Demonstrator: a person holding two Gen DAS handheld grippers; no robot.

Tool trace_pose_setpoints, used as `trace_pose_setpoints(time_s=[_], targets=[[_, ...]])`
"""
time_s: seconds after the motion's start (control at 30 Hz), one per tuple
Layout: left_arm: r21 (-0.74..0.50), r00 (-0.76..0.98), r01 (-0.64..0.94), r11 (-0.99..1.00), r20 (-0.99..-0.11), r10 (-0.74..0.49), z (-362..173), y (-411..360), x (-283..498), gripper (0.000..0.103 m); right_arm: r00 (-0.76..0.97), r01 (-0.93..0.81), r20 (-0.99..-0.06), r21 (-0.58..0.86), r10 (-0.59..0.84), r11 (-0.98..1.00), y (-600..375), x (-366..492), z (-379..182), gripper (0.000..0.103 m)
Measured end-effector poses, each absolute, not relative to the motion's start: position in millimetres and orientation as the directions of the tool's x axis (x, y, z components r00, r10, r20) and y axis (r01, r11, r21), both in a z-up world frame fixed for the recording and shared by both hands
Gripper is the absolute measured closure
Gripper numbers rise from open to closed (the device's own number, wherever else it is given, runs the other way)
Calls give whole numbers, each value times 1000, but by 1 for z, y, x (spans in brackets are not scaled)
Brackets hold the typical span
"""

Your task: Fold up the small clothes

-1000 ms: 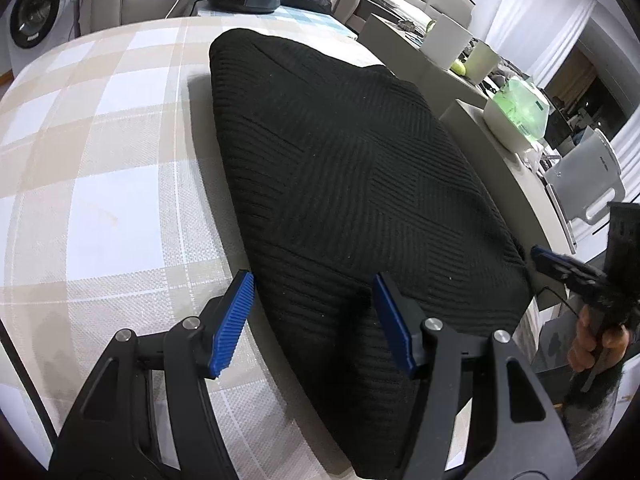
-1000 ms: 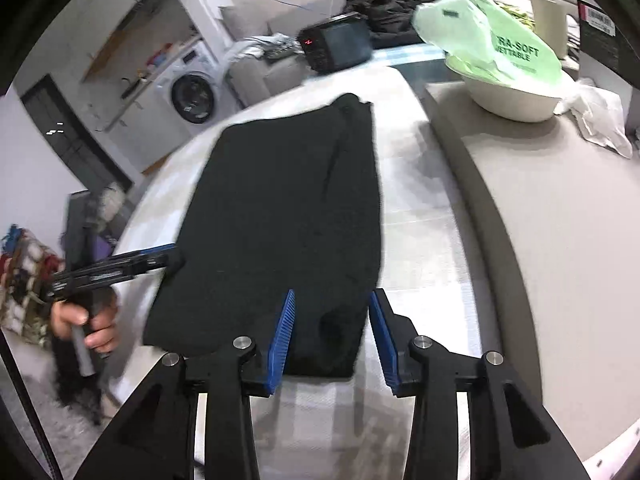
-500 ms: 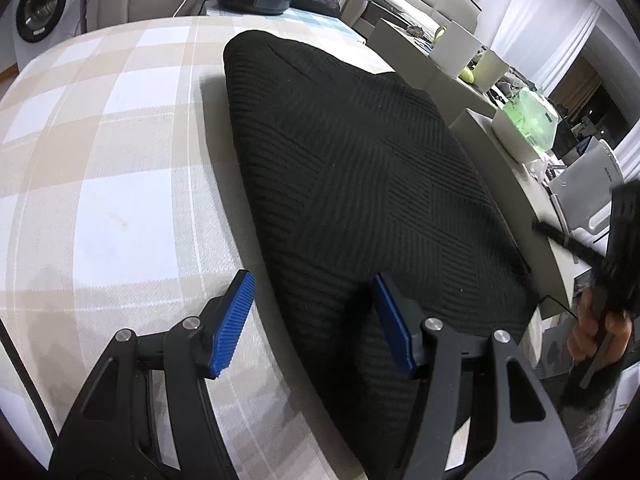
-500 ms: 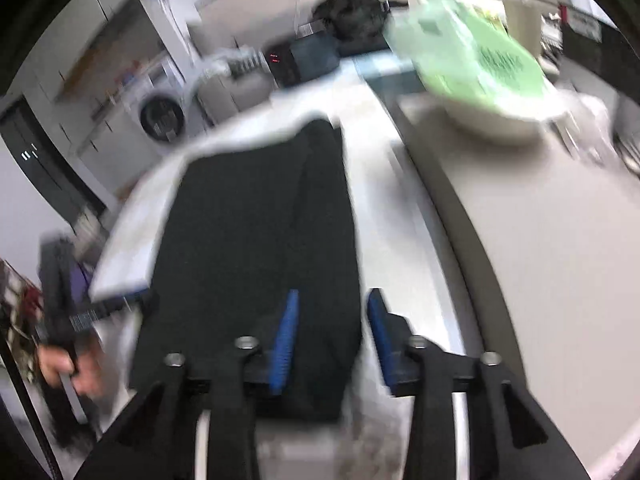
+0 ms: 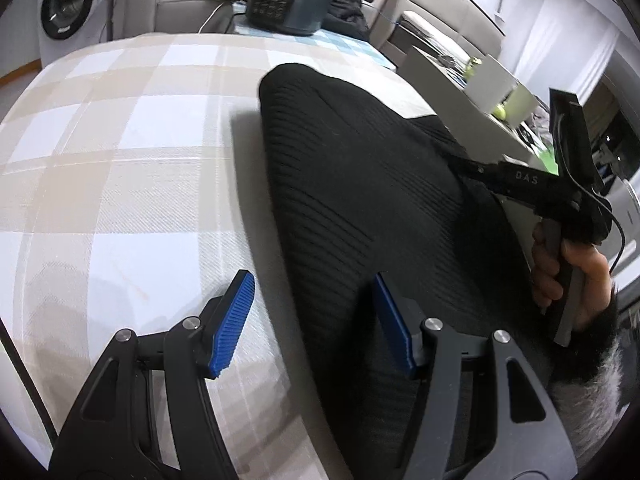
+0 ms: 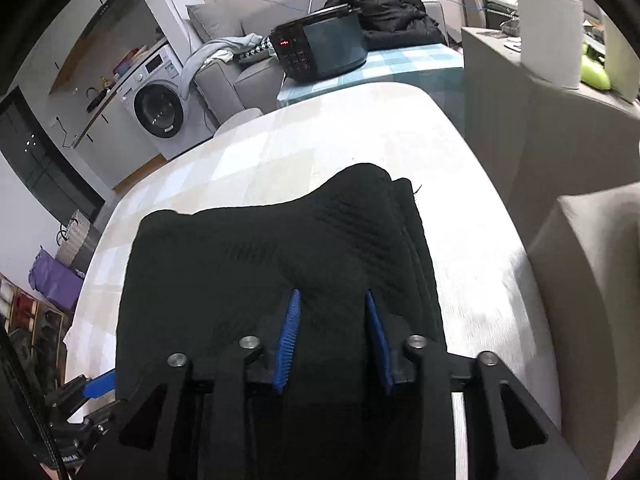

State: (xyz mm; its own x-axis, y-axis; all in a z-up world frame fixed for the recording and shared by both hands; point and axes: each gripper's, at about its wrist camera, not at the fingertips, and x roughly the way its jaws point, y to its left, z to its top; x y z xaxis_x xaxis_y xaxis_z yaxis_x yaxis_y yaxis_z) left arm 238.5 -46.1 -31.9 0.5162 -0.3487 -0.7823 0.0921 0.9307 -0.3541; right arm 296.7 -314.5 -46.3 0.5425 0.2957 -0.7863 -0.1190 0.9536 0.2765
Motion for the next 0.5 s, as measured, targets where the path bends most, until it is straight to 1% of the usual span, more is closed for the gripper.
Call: trace_pose_setpoints(time_s=[0.03, 0.07, 0.23, 0.27, 0.33, 0.4, 0.47, 0.5], targets=[[-360, 515, 88, 929, -782, -352, -33, -45, 240, 45, 535, -116, -790, 284, 301, 952, -315, 298, -47, 88], [-365, 518, 86, 927, -779, -354, -34, -44, 243, 45, 535, -132, -779, 305, 327, 943, -316, 299, -44, 91], [-361, 522, 88, 928, -777, -352, -34, -42, 251, 45, 626, -221, -690, 291, 364, 931, -313, 285, -14, 92], [-360, 523, 89, 929, -777, -351, -34, -43, 252, 45, 631, -215, -692, 277, 350, 936, -312, 287, -12, 92], [-356, 524, 90, 930, -777, -349, -35, -41, 254, 45, 607, -177, -737, 241, 299, 954, -314, 301, -24, 91], [-352, 524, 89, 932, -779, -345, -34, -41, 255, 45, 538, -143, -804, 208, 252, 968, -312, 314, -46, 88], [-346, 530, 97, 933, -776, -343, -32, -40, 257, 45, 547, -121, -788, 261, 284, 958, -317, 312, -48, 81], [-341, 533, 101, 935, -774, -340, -31, -40, 259, 45, 552, -129, -780, 267, 293, 955, -321, 308, -42, 73]])
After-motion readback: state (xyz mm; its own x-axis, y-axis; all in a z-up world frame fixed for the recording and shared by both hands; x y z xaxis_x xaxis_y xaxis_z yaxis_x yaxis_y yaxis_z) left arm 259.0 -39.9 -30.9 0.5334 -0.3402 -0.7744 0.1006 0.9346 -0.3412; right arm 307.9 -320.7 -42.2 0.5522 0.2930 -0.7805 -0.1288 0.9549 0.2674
